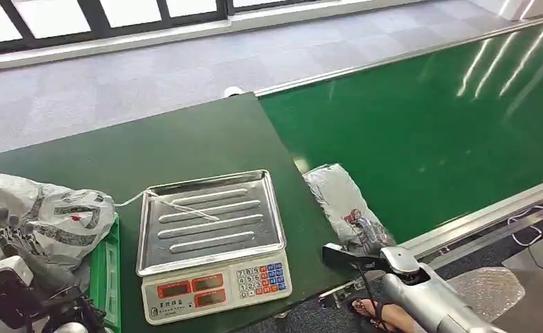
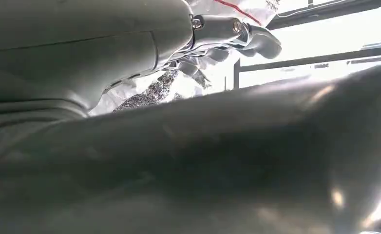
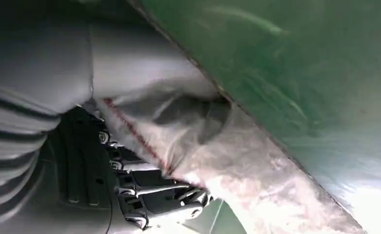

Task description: Moved the parcel from conveyor to table for the left to box.

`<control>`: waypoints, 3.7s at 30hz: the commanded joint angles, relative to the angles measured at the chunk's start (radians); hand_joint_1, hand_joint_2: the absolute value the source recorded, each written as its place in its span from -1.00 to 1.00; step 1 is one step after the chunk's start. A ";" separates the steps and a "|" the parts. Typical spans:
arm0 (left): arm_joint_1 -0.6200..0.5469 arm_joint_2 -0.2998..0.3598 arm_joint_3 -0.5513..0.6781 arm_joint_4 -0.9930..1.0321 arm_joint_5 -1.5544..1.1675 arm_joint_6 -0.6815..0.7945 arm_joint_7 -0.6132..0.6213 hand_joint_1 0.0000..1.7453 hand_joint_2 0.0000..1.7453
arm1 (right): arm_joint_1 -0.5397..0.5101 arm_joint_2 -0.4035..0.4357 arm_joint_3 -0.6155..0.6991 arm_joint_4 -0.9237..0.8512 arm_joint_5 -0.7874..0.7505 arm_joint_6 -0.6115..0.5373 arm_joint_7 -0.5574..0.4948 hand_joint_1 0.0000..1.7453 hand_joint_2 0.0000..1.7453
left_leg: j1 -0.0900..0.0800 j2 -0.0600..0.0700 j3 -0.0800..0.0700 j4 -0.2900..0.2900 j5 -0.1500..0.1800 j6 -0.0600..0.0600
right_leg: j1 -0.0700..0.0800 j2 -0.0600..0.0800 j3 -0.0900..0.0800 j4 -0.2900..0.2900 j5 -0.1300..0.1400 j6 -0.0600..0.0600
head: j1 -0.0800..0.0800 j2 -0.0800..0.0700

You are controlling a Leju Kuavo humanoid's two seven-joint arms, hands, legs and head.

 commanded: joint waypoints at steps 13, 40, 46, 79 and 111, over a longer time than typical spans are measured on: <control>-0.021 0.009 -0.010 0.106 0.008 -0.012 0.006 -1.00 -1.00 | 0.152 0.004 0.164 0.052 -0.036 0.039 0.019 1.00 1.00 | 0.001 -0.015 -0.013 0.002 0.002 0.001 | 0.001 -0.013 -0.007 0.001 -0.002 0.000 | 0.000 0.000; 0.083 -0.013 0.052 0.006 0.022 -0.012 -0.052 -1.00 -1.00 | 0.325 0.567 -0.442 -0.851 -0.035 -0.826 -0.490 1.00 1.00 | -0.003 -0.026 -0.014 -0.003 0.004 -0.008 | -0.003 -0.024 -0.019 0.010 -0.012 -0.008 | 0.000 0.000; 0.065 -0.013 0.045 0.025 0.019 -0.014 -0.052 -1.00 -1.00 | 0.328 0.596 -0.433 -0.903 -0.029 -0.864 -0.534 1.00 1.00 | -0.007 -0.027 -0.021 -0.003 0.008 -0.006 | -0.007 -0.026 -0.024 0.010 -0.008 -0.006 | 0.000 0.000; -0.004 0.020 -0.028 0.122 0.050 -0.064 -0.049 -1.00 -1.00 | -0.045 0.568 0.083 -0.289 -0.253 -0.597 -0.577 1.00 1.00 | -0.010 -0.022 -0.024 -0.003 0.017 -0.003 | -0.009 -0.021 -0.028 0.009 0.002 -0.003 | 0.000 0.000; 0.204 -0.013 0.040 -0.100 -0.013 -0.012 0.000 -1.00 -1.00 | -0.007 0.534 0.008 -0.233 -0.116 -0.506 -0.390 -1.00 -1.00 | -0.011 -0.026 -0.030 -0.003 0.018 -0.002 | -0.011 -0.025 -0.033 0.009 0.002 -0.002 | 0.000 0.000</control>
